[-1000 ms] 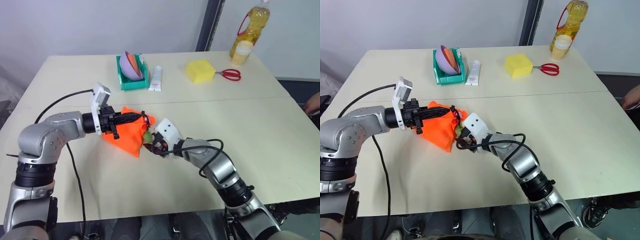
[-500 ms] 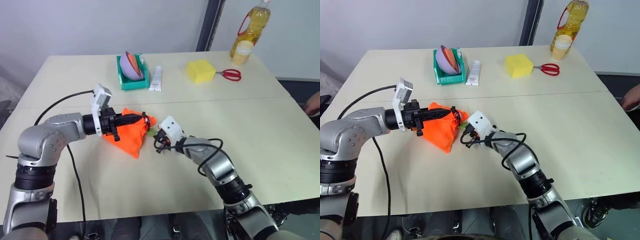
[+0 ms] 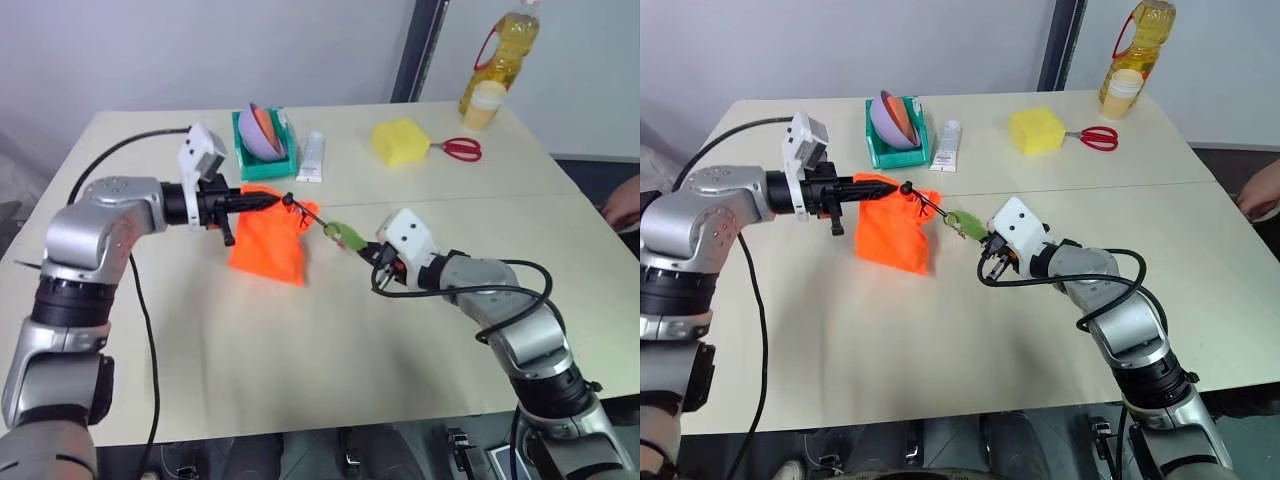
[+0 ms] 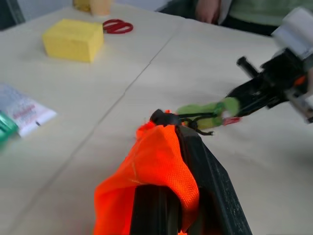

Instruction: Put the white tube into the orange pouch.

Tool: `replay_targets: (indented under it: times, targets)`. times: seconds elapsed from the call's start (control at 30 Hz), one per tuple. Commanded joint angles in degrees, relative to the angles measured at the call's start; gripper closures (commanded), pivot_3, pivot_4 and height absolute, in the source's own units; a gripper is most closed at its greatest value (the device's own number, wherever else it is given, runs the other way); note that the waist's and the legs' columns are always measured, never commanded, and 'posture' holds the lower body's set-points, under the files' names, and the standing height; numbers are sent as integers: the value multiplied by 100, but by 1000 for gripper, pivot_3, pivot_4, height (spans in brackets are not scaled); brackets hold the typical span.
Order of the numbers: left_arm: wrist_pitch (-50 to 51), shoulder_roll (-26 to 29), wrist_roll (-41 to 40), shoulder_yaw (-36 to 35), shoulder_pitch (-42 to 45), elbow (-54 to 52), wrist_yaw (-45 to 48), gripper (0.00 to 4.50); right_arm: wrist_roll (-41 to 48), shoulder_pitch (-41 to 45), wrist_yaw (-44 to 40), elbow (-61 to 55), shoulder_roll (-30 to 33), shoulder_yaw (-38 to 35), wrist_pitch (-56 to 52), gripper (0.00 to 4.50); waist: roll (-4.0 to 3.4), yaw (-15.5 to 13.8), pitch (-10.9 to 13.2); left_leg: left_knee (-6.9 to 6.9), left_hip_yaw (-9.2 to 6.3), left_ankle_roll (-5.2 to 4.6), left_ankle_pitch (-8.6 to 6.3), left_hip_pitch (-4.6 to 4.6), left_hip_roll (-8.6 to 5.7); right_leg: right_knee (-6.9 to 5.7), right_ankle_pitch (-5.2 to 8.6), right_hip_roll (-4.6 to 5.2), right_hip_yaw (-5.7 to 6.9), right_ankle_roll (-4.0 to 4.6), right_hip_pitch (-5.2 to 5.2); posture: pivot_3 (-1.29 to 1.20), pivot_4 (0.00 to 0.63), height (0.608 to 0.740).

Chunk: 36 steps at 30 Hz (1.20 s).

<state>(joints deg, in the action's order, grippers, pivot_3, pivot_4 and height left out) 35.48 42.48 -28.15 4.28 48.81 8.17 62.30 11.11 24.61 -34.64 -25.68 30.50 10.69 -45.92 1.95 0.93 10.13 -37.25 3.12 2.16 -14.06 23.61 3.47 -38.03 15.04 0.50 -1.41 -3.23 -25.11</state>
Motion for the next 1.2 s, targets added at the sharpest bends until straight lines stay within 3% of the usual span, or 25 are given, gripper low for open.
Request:
replay_targets:
  times: [0.03,0.27,0.43,0.63,0.83,0.93,1.13,1.2]
  targets:
    - [-946,100,532,148,508,361,491,4500,112,67,-49,-342,-7,20,-29,4471,0,-9,0,0,1,0,0,1,-1,0,0,1,0,0,0,0,150,726]
    - [-1909,268,1210,431,1108,1001,1341,4500,103,-48,-81,-377,21,206,-38,4471,0,-10,0,-6,2,0,0,19,-2,0,-1,4,0,-1,-13,0,150,726]
    - [-2349,534,1634,735,584,648,1817,4500,60,-110,-104,-316,77,211,3,4471,-1,7,0,-10,1,0,0,34,-1,-1,-1,4,2,-1,-25,0,150,726]
    - [-1836,323,1609,685,-471,-340,1310,4500,-76,-334,-147,-253,365,204,115,4471,-1,-17,0,-21,-2,-1,0,38,5,-8,-1,4,3,-2,-25,0,150,726]
    - [-588,-377,1236,433,-1422,-1300,232,4500,-154,-418,-163,-83,636,-67,211,4471,0,-19,0,-63,-12,-3,-1,55,6,-14,-4,5,8,-7,-20,0,150,726]
    - [134,-484,639,73,-1894,-1733,67,3563,-168,-492,-208,-71,809,-198,253,4500,-1,7,0,-72,-12,-3,-1,57,7,-17,-6,3,7,-11,-21,0,150,726]
    - [759,-260,23,-489,-2322,-2260,-116,602,-199,-553,-243,40,1092,-425,389,4500,0,-7,0,-72,-16,-3,-1,53,9,-23,-6,1,8,-10,-20,0,150,726]
    - [814,-216,-53,-596,-2292,-2310,-200,602,-196,-564,-269,76,1183,-543,453,4500,-1,-22,0,-75,-16,-3,-1,53,8,-23,-6,1,8,-10,-19,0,150,726]
